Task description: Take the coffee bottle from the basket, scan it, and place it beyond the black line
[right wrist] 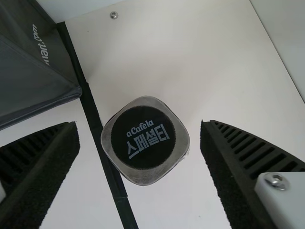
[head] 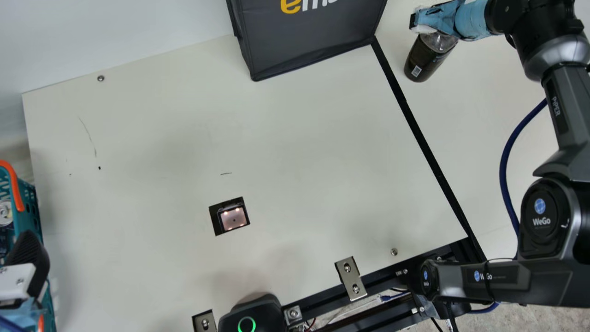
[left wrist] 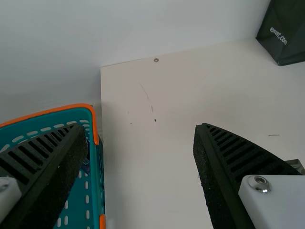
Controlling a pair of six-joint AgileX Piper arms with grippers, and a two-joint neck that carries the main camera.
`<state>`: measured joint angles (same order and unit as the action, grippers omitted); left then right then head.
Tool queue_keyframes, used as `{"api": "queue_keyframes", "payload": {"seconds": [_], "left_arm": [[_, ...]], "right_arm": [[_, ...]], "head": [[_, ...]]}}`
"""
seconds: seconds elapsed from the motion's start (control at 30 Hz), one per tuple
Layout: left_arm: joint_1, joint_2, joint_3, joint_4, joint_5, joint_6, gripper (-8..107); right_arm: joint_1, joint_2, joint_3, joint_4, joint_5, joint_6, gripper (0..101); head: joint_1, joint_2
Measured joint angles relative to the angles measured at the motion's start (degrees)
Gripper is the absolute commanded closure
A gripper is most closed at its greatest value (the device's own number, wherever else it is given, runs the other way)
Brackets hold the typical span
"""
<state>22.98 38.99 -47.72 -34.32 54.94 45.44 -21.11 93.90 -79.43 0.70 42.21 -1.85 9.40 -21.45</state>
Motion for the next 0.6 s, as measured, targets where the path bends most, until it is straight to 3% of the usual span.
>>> {"api": "queue_keyframes", "payload": {"seconds": [0.6], "left_arm": [[0.00,0.00,0.00,0.00,0.00,0.00,9]], "right_arm": [[1.78,-4.58,0.94,-0.70,1.68,0.45,10]], "head": [[0.00,-0.09]]}}
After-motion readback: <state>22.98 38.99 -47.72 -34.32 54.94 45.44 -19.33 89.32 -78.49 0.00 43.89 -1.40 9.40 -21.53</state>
